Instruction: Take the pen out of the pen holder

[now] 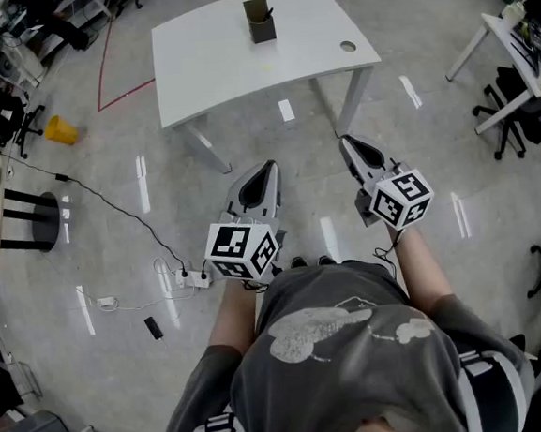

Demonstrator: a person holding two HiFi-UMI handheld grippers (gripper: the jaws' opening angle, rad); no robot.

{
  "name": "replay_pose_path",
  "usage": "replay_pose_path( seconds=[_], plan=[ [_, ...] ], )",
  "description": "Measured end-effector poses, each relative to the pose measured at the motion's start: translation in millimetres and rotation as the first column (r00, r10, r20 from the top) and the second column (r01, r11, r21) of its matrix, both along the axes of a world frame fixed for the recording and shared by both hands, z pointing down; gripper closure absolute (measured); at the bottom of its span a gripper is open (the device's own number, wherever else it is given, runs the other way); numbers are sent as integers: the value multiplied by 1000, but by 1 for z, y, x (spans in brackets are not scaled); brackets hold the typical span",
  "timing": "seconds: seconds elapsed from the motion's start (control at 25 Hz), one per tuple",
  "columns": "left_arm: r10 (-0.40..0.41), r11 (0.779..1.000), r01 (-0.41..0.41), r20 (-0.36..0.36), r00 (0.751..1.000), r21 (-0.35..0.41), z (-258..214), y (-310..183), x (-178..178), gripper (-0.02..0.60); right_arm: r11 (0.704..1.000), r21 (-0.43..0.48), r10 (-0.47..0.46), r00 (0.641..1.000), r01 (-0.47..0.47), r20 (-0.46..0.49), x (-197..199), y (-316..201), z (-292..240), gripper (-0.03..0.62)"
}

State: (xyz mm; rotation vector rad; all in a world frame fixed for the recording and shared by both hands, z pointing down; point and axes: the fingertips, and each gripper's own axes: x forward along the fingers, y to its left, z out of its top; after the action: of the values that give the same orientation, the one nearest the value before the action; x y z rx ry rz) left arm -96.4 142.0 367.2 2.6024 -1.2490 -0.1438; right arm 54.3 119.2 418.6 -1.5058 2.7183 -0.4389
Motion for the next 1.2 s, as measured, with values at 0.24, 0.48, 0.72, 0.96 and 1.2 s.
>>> replay_pose_path(
  seconds=[0.24,0.48,0.72,0.96,1.2],
  plan=[
    [1,999,-1,-14,1000,-33,9,-18,-27,572,999,-20,29,1000,-29,-3,-17,-14,6,586],
    [-11,999,11,-13,1000,-44,16,-56,-27,572,1000,-22,20,1000,-20,0,-19,-52,13,586],
    [-42,998,42,15,999,-42,20,-107,-10,572,1000,-16,-6,999,7,38,-7,-119,16,586],
    [-105,994,106,25,994,-39,10,-166,7,572,999,-9,-45,996,46,76,11,-194,6,586],
    [-144,989,146,38,989,-32,6,-214,26,572,997,-4,-76,993,77,94,29,-247,4,586]
  ],
)
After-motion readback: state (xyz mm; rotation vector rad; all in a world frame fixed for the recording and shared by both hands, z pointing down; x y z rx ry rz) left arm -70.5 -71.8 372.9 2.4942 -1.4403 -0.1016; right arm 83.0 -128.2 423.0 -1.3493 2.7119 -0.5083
